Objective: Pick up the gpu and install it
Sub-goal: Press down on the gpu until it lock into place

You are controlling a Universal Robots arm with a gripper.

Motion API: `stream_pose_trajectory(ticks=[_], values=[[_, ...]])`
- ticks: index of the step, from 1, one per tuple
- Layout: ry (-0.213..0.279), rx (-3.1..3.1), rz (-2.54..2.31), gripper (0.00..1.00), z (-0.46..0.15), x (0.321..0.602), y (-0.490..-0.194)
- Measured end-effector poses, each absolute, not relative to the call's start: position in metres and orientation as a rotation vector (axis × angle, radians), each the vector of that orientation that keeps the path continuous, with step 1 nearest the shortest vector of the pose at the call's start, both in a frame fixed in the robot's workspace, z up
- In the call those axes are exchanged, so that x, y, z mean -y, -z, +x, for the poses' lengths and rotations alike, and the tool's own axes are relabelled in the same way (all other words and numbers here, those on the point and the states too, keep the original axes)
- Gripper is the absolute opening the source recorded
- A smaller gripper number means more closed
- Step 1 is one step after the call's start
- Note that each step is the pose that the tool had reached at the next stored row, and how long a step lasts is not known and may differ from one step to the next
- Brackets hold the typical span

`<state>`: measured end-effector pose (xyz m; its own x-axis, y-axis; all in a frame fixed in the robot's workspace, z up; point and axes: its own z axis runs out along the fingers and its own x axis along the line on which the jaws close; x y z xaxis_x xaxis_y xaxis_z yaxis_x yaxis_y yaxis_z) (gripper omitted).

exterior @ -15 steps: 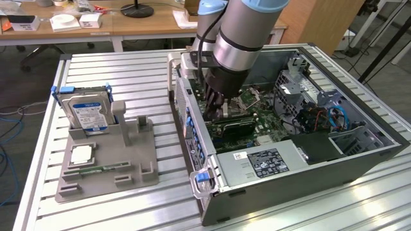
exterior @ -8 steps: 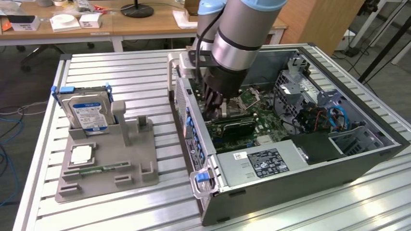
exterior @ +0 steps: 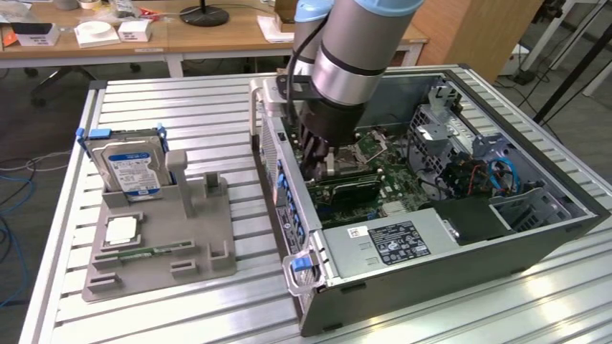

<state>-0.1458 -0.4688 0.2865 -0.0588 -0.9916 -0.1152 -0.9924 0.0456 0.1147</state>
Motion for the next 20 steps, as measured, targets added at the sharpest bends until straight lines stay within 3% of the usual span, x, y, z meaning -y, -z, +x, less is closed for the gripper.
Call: stream_pose_trajectory(ticks=[20], values=[[-0.278, -2.255, -2.142, 0.11, -0.15, 0.469, -0.298]])
